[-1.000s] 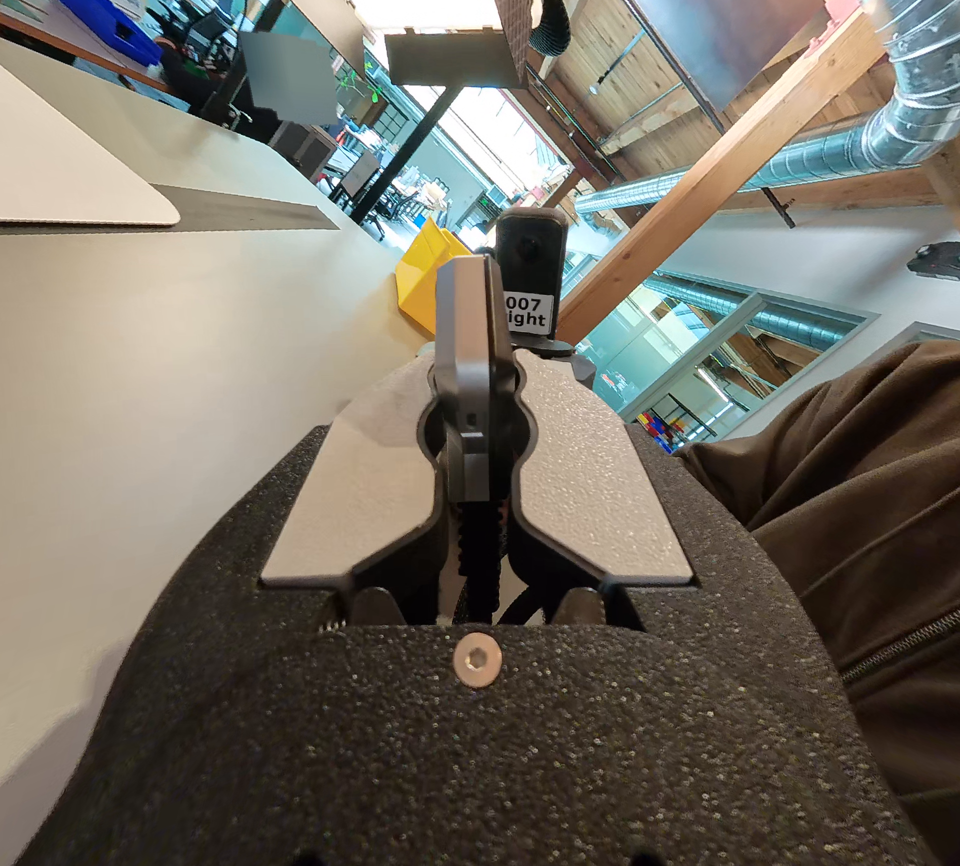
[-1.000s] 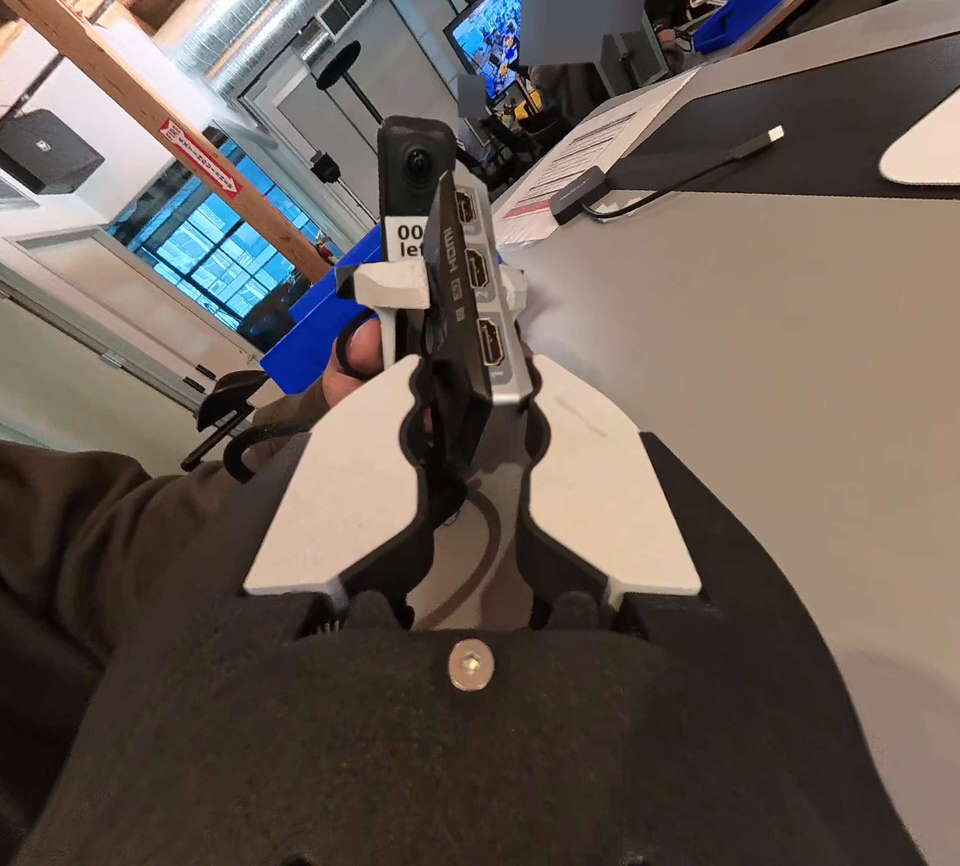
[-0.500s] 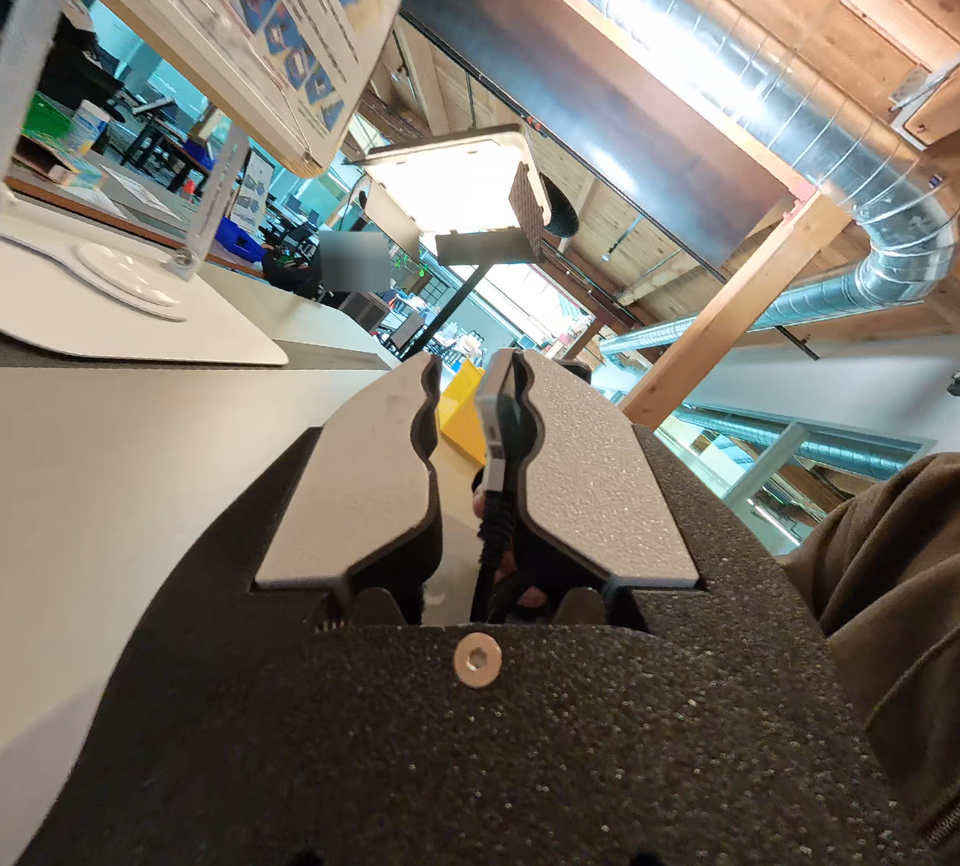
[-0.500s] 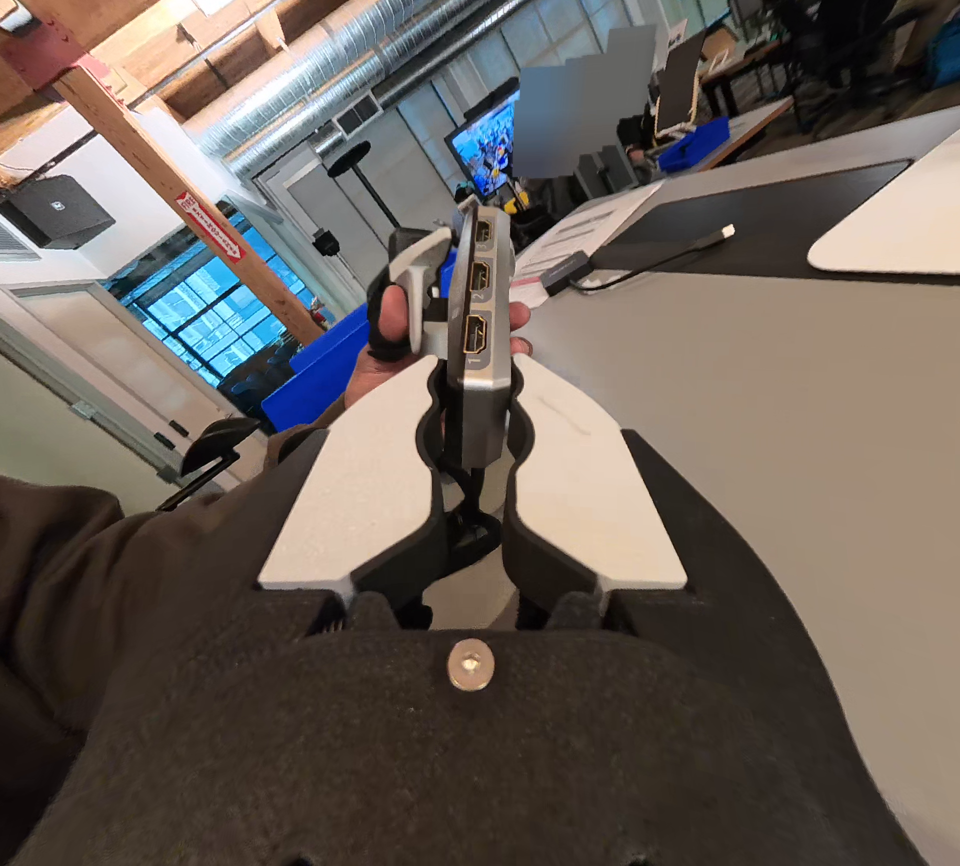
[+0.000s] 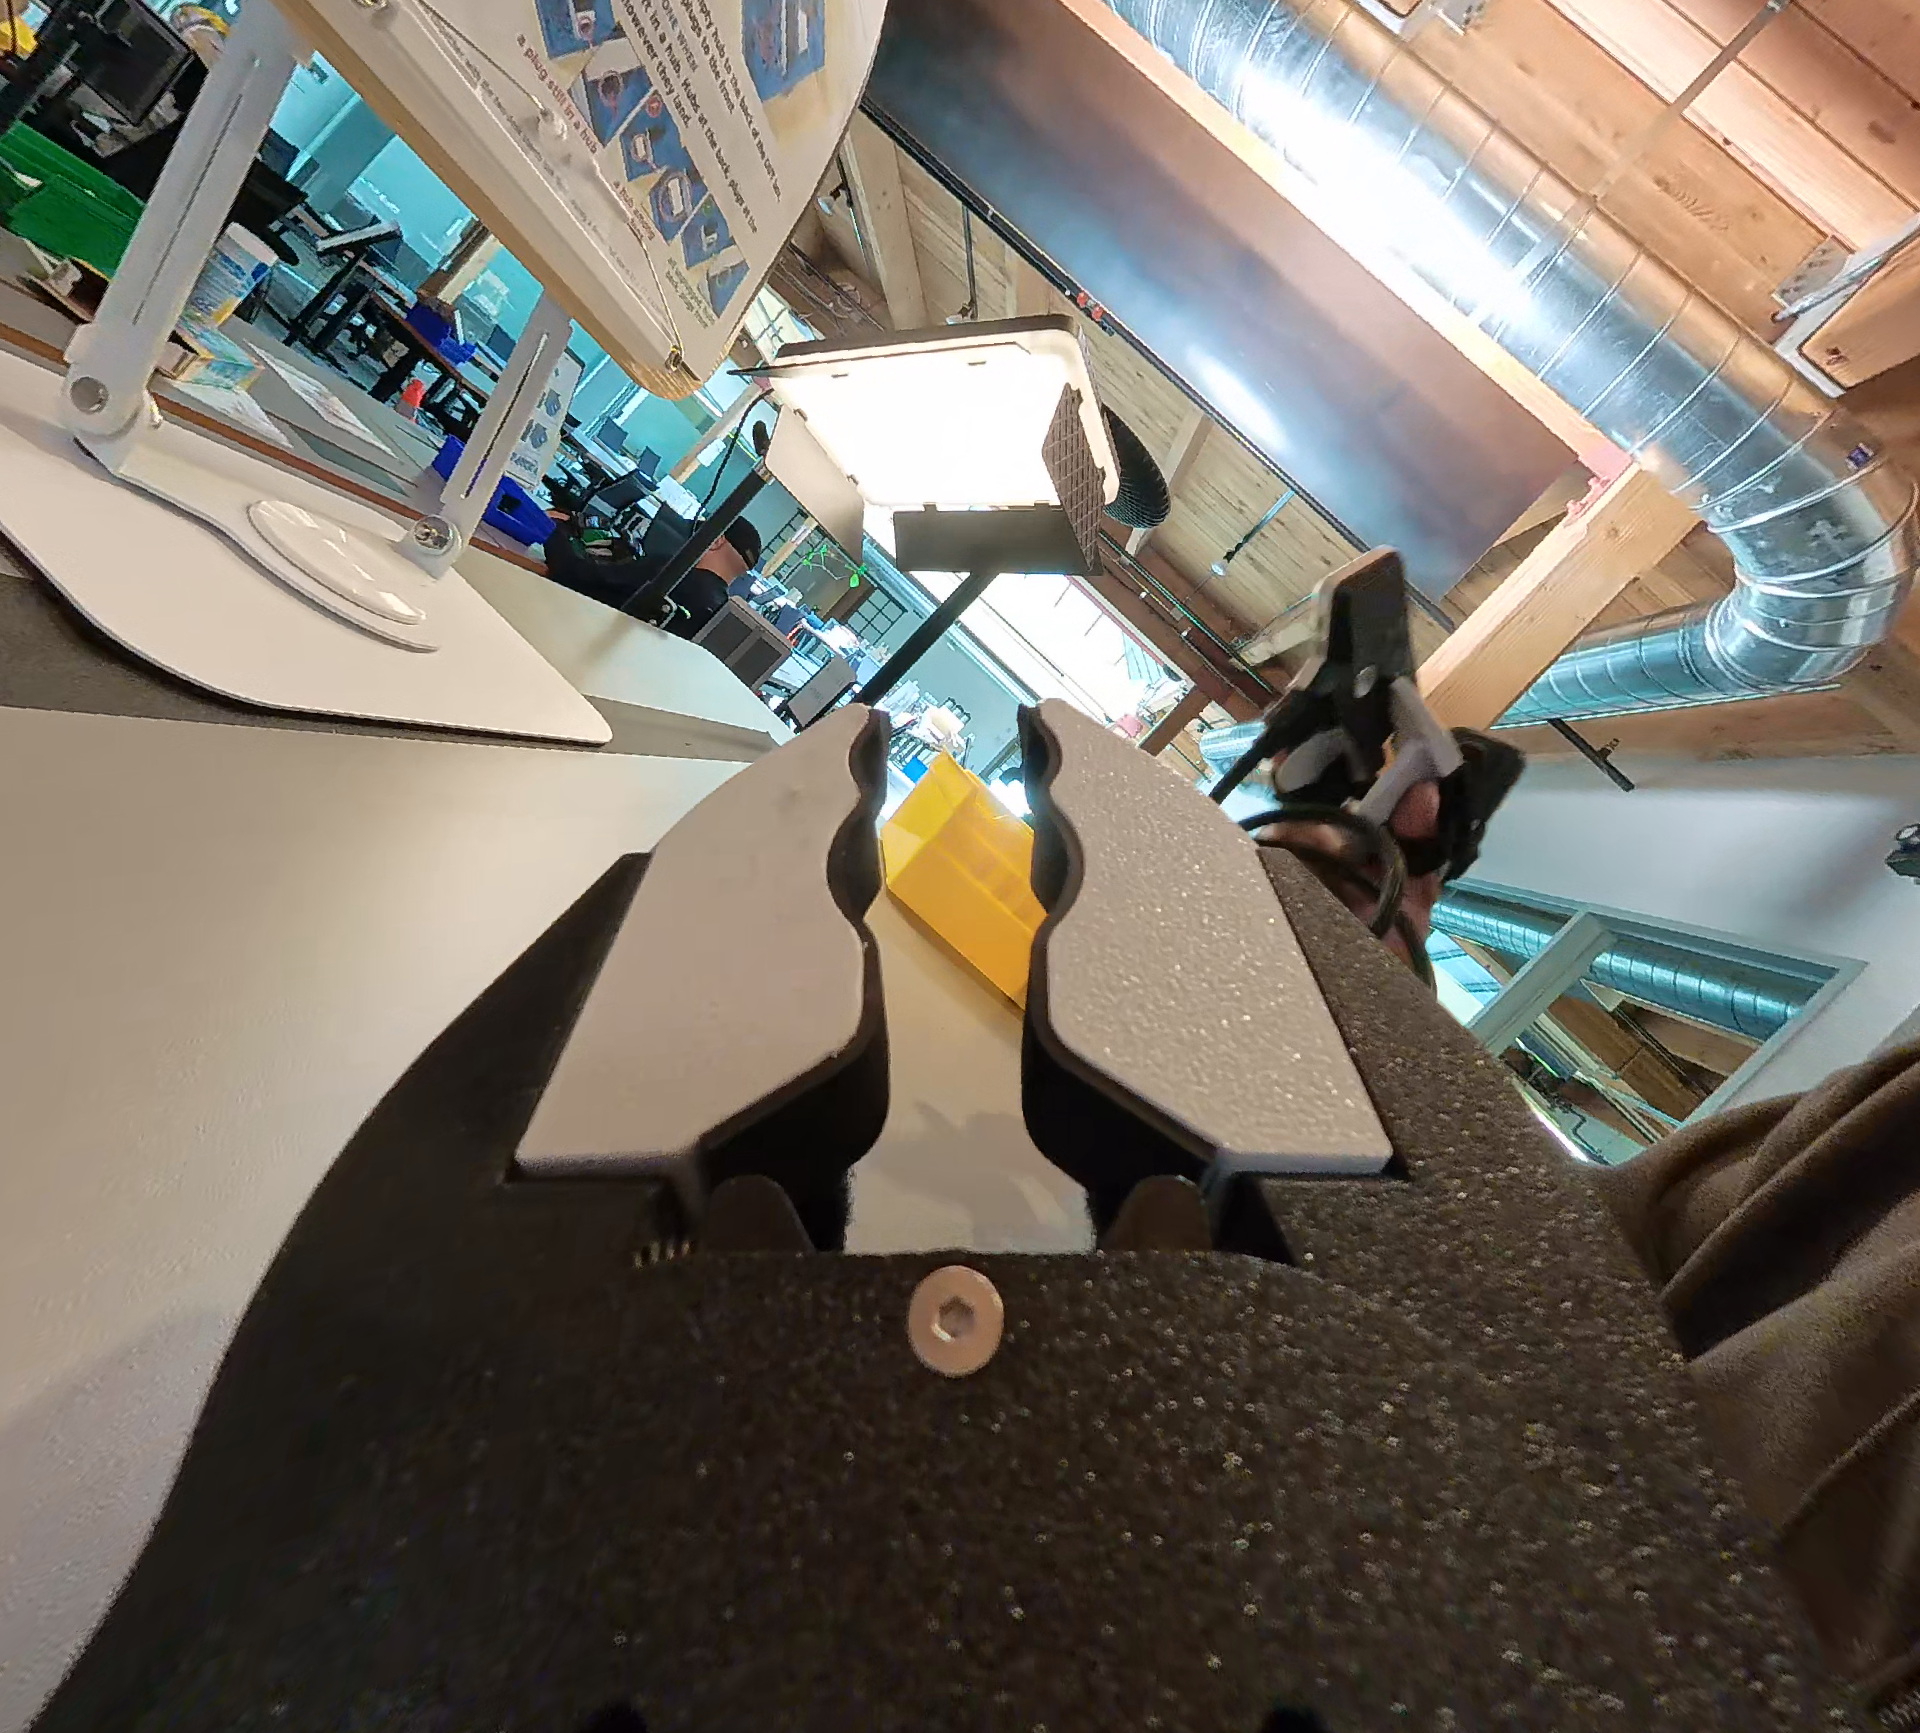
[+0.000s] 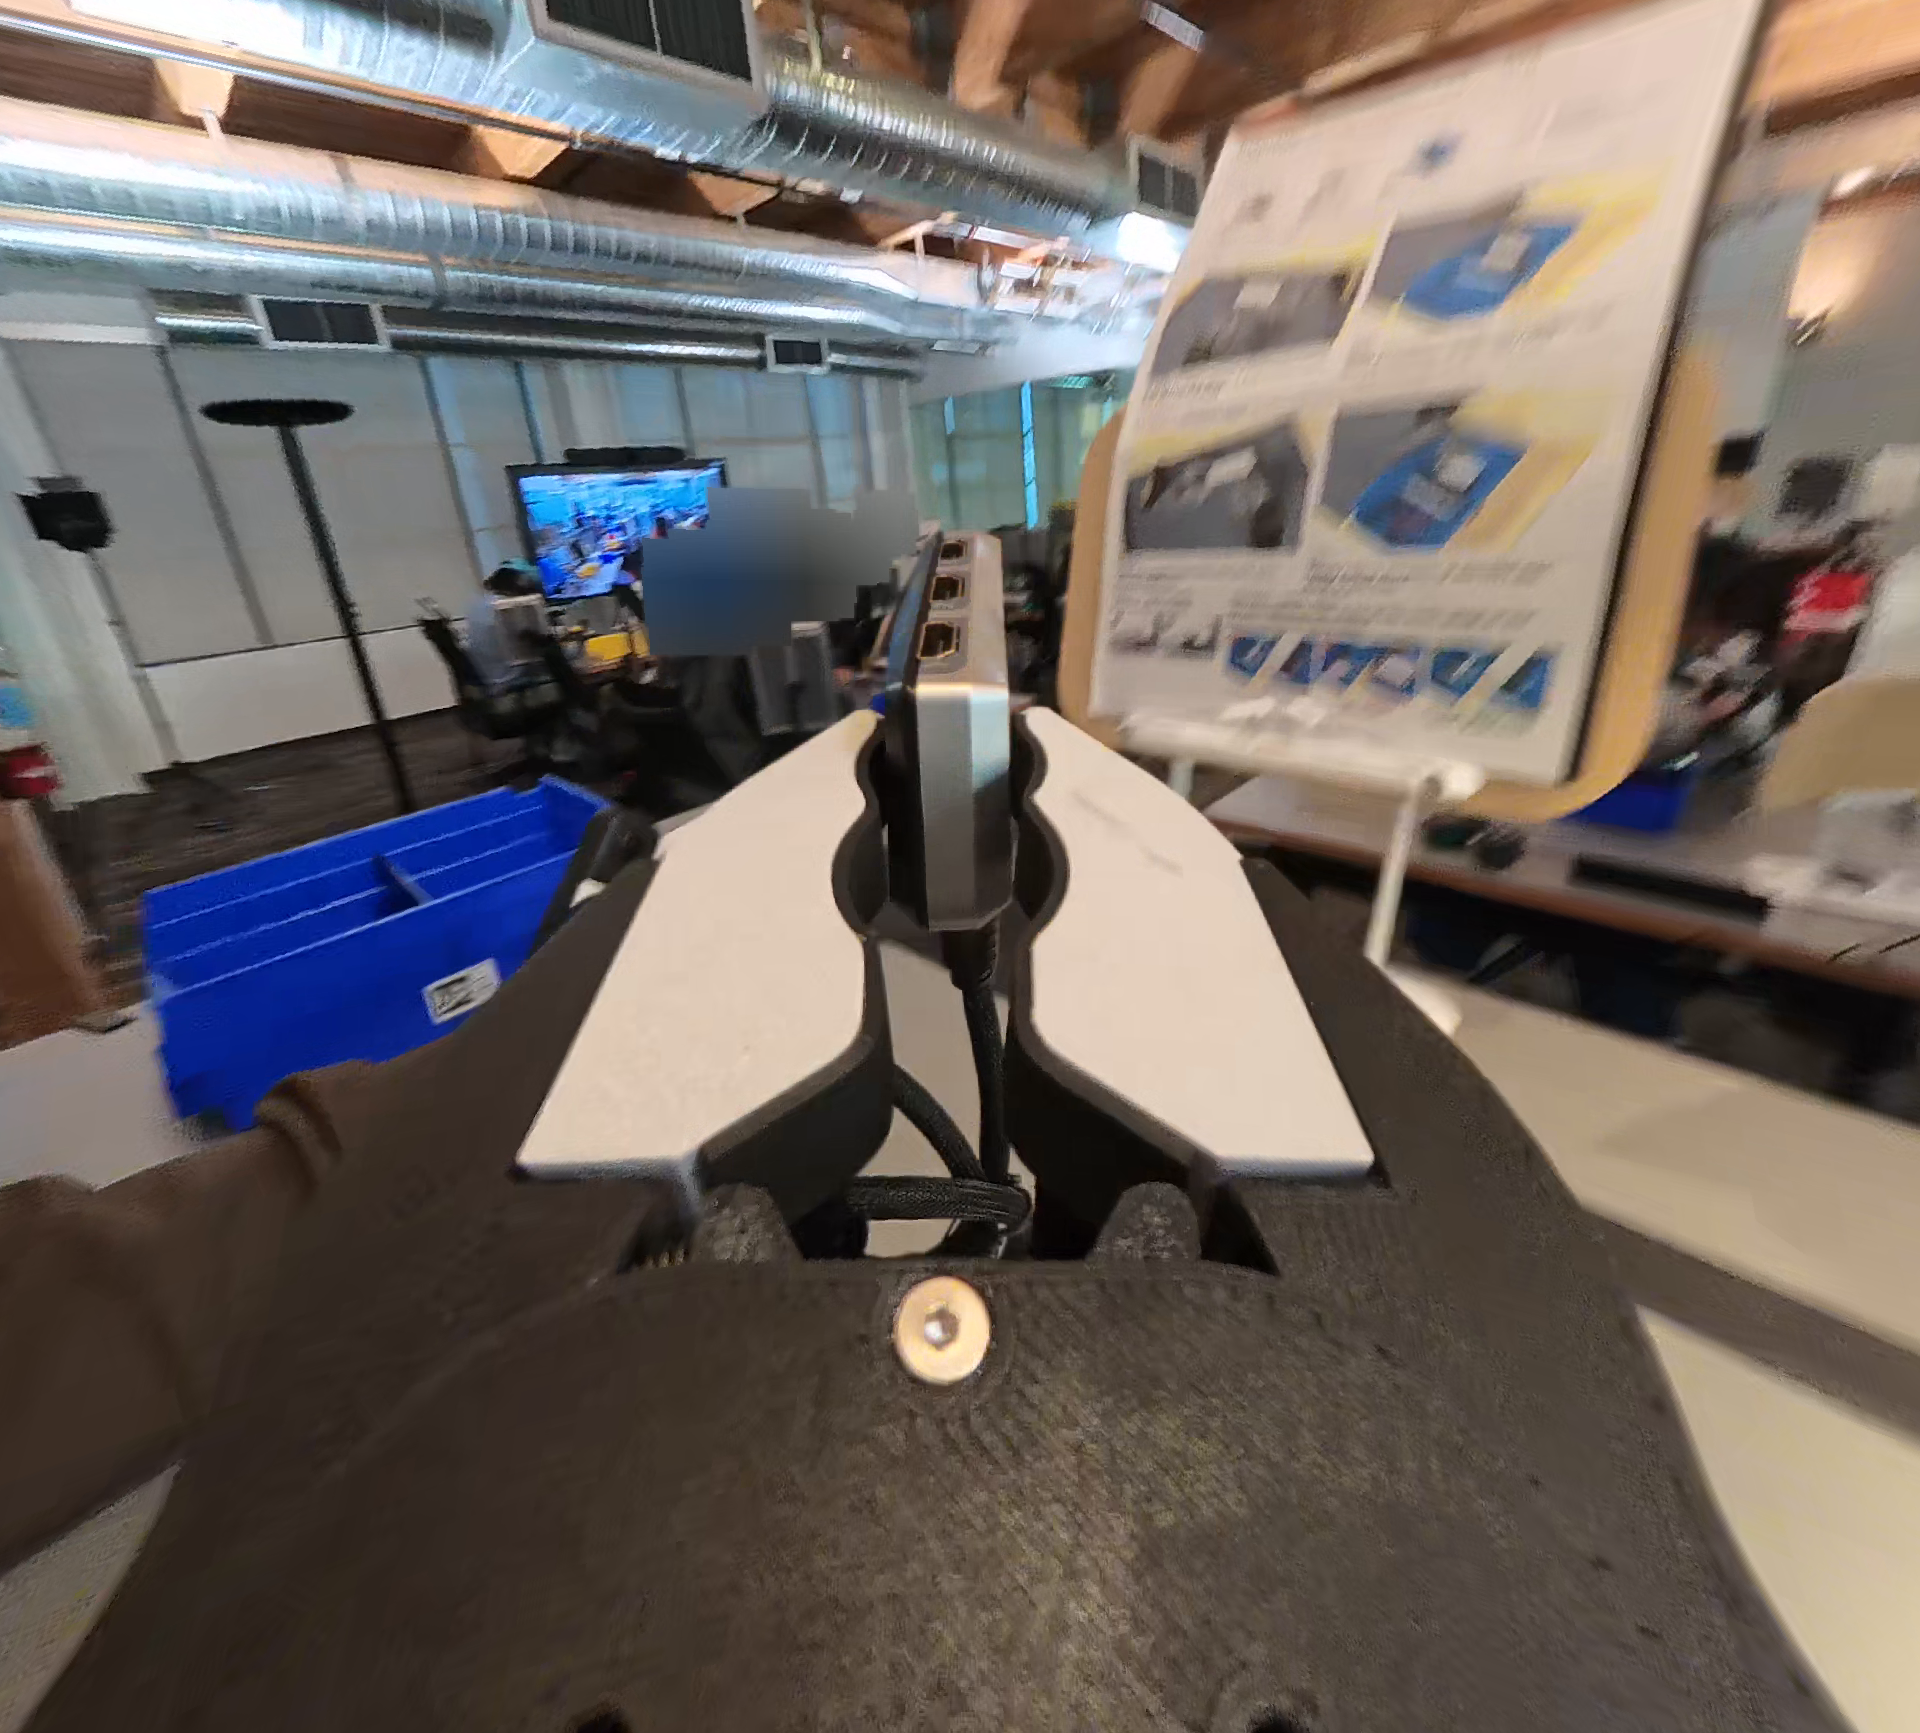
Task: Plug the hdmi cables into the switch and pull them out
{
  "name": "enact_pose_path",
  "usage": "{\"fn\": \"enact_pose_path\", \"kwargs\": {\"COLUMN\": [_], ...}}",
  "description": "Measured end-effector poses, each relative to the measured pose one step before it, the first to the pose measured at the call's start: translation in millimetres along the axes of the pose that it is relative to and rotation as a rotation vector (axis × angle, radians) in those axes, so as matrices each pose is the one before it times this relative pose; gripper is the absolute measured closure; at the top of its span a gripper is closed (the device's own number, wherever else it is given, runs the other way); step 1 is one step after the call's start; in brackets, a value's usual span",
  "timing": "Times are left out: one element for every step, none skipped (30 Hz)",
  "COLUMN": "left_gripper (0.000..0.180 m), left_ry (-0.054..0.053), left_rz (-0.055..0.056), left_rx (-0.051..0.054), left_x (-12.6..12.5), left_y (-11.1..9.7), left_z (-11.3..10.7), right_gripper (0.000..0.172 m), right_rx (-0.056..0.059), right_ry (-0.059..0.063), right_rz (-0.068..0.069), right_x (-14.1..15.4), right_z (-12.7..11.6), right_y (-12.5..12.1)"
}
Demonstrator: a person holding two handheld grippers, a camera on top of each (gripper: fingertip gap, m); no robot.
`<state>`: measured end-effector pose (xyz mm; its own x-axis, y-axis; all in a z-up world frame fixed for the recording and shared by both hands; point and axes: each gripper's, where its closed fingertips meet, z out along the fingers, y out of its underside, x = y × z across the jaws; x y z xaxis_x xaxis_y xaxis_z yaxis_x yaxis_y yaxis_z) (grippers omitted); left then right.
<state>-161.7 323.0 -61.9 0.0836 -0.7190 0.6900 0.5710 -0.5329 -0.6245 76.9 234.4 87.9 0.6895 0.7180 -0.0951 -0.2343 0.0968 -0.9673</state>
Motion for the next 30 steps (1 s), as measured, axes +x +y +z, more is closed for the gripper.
{"fn": "enact_pose_path", "kwargs": {"left_gripper": [0.156, 0.156, 0.156, 0.156, 0.156, 0.156, 0.156, 0.156, 0.157, 0.157, 0.157, 0.157, 0.157, 0.157, 0.157, 0.157, 0.157, 0.157, 0.158, 0.158, 0.158, 0.158, 0.158, 0.158, 0.158, 0.158, 0.158, 0.158, 0.158, 0.158], "left_ry": [-0.0007, 0.0003, 0.0004, 0.0015, 0.0025, 0.0015, 0.0, 0.0007, 0.0013, 0.0006, -0.0002, 0.0005, 0.0006, 0.0006, 0.0001, 0.0006, 0.0007, 0.0, 0.0001, -0.0003, -0.0003, -0.0012, -0.0018, -0.0006, -0.0008, -0.0018, -0.0007, 0.0004, -0.0012, -0.0013], "left_rz": [0.0001, 0.0003, -0.001, -0.0025, -0.0025, -0.0009, 0.0002, 0.0006, 0.0002, 0.0002, 0.0002, 0.0005, 0.0002, -0.0004, -0.0008, -0.0004, -0.0002, -0.0002, 0.0003, 0.0005, 0.0004, 0.0008, 0.0011, 0.0011, 0.0008, 0.0006, -0.0001, -0.0004, 0.0, 0.0006], "left_rx": [0.0004, 0.0007, 0.002, 0.0027, 0.0018, 0.0011, 0.0006, 0.0003, 0.0006, 0.001, 0.0011, 0.001, 0.0007, 0.0007, 0.0014, 0.0008, 0.0003, -0.0008, -0.0014, -0.0021, -0.0026, -0.0027, -0.0028, -0.0037, -0.0032, -0.0024, -0.0024, -0.0031, -0.003, -0.0031], "left_x": [-0.1, 0.08, 0.12, 0.23, 0.37, 0.48, 0.28, 0.48, 0.58, 0.43, 0.32, 0.31, 0.35, 0.23, 0.12, 0.17, 0.09, 0.09, 0.0, -0.14, -0.04, -0.11, -0.29, 0.03, -0.07, -0.38, -0.27, -0.1, -0.41, -0.25], "left_y": [0.06, -0.16, -0.09, -0.11, 0.12, 0.14, 0.37, 0.34, 0.25, 0.26, 0.12, 0.07, 0.06, 0.01, -0.19, -0.06, 0.02, 0.04, 0.18, 0.28, 0.34, 0.46, 0.36, 0.58, 0.35, 0.37, 0.26, 0.4, 0.34, 0.39], "left_z": [-0.05, -0.16, -0.1, -0.21, -0.11, -0.14, -0.06, -0.17, -0.23, -0.24, -0.14, -0.35, -0.21, -0.28, -0.27, -0.23, -0.14, -0.02, 0.15, 0.22, 0.3, 0.33, 0.29, 0.38, 0.3, 0.41, 0.37, 0.4, 0.45, 0.39], "right_gripper": [0.152, 0.152, 0.152, 0.152, 0.152, 0.151, 0.151, 0.151, 0.152, 0.152, 0.152, 0.152, 0.152, 0.152, 0.152, 0.152, 0.152, 0.152, 0.152, 0.152, 0.152, 0.152, 0.152, 0.152, 0.152, 0.152, 0.152, 0.152, 0.152, 0.152], "right_rx": [0.0319, 0.0262, 0.0218, 0.0169, 0.0095, 0.0037, 0.0041, 0.0075, 0.0085, 0.0098, 0.0125, 0.0132, 0.0102, 0.0079, 0.0043, -0.0012, -0.0035, -0.0043, -0.0049, -0.0083, -0.0119, -0.0125, -0.0137, -0.0153, -0.0162, -0.0193, -0.023, -0.0288, -0.0338, -0.0366], "right_ry": [0.0247, 0.0237, 0.0232, 0.0237, 0.0299, 0.0358, 0.0375, 0.0361, 0.0318, 0.0298, 0.0277, 0.0216, 0.0156, 0.0202, 0.0312, 0.0357, 0.0388, 0.0388, 0.035, 0.0313, 0.0331, 0.0357, 0.0328, 0.0262, 0.0227, 0.0248, 0.0271, 0.0221, 0.0177, 0.0126], "right_rz": [-0.0542, -0.0508, -0.0513, -0.0559, -0.0616, -0.062, -0.0583, -0.0502, -0.0412, -0.0357, -0.0287, -0.0178, -0.0091, -0.0111, -0.0124, -0.0092, -0.0013, 0.0126, 0.0184, 0.011, -0.0004, -0.0026, 0.0093, 0.0229, 0.0246, 0.0169, 0.0126, 0.0148, 0.018, 0.0205], "right_x": [3.74, 5.06, 6.11, 7.25, 9.32, 11.61, 13.42, 14.66, 15.32, 15.56, 15.23, 14.27, 12.94, 12.42, 12.6, 12.47, 12.65, 12.48, 11.7, 10.49, 9.8, 9.47, 8.65, 7.75, 7.2, 7.14, 7.47, 6.9, 6.53, 5.77], "right_z": [-8.65, -7.35, -5.96, -4.63, -3.54, -2.61, -1.99, -1.56, -1.11, -0.71, -0.45, 0.03, 0.39, 0.2, -0.25, -0.29, -0.44, -0.58, -0.59, -0.67, -1.34, -2.01, -2.72, -3.18, -3.51, -3.66, -3.48, -2.88, -2.16, -1.48], "right_y": [-23.41, -22.1, -20.49, -18.58, -16.0, -13.09, -10.75, -8.7, -6.47, -4.61, -3.37, -1.85, 0.12, 1.88, 3.81, 5.65, 7.01, 7.78, 8.29, 9.4, 10.5, 11.53, 12.54, 13.38, 14.03, 14.66, 15.47, 16.35, 17.09, 17.46]}}
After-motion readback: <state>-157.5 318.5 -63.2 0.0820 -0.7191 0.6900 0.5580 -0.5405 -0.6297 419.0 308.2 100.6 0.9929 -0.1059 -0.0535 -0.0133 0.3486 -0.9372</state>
